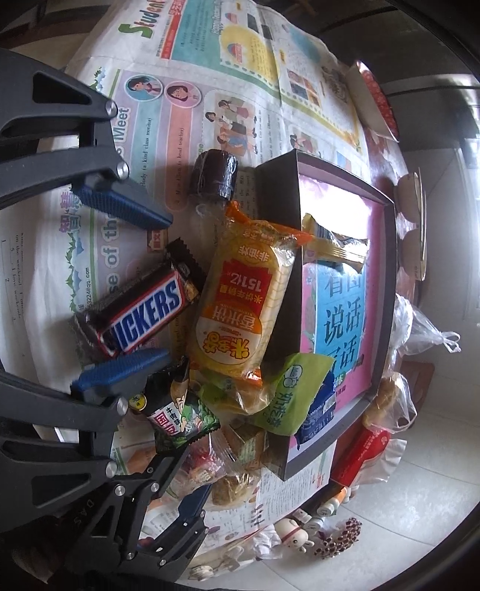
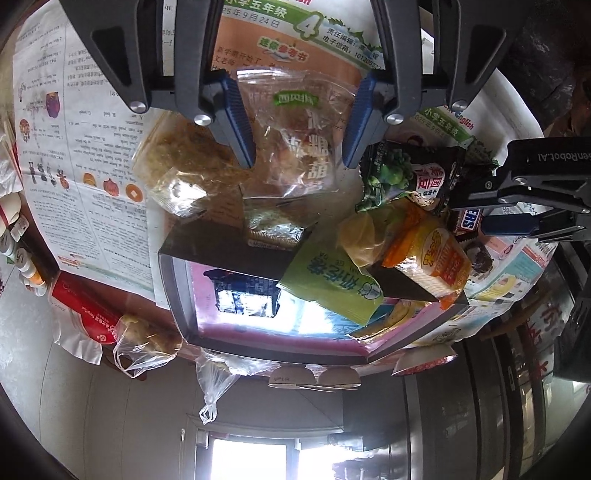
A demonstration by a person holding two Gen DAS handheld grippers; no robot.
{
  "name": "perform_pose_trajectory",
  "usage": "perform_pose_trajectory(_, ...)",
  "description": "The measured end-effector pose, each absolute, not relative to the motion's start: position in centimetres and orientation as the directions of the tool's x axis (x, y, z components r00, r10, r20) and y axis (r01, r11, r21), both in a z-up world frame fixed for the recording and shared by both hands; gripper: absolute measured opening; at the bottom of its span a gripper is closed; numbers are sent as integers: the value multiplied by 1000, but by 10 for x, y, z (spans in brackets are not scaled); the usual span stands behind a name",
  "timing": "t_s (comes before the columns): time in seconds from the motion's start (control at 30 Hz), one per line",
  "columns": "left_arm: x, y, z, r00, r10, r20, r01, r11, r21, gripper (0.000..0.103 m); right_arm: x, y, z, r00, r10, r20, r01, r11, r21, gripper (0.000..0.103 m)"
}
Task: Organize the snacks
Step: 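Grasp the Snickers bar with the left tool while the right tool grasps a wrapped pastry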
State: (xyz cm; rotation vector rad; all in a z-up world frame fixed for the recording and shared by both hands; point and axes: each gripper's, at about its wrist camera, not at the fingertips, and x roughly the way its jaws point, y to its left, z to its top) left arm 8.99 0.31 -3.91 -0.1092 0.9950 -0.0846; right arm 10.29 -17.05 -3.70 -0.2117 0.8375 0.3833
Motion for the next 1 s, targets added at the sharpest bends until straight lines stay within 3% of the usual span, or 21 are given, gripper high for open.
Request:
perform_pose_trajectory(0.13,88,1,-38,547,-93,-832,37,996,-87,36,103,-171,-38,607,249,-755,-409,912,-28,45)
perform_pose_trajectory(0.23,86,3,-38,547,-104,-831,48,995,-93,30,102,-172,-38,610,251,-752,-408,913,-26,44)
perform_pose_trajectory(1.0,62,34,5,636,-170,-753,48,982,-182,29,98,-181,8,649,332,-685,-410,910,53,40)
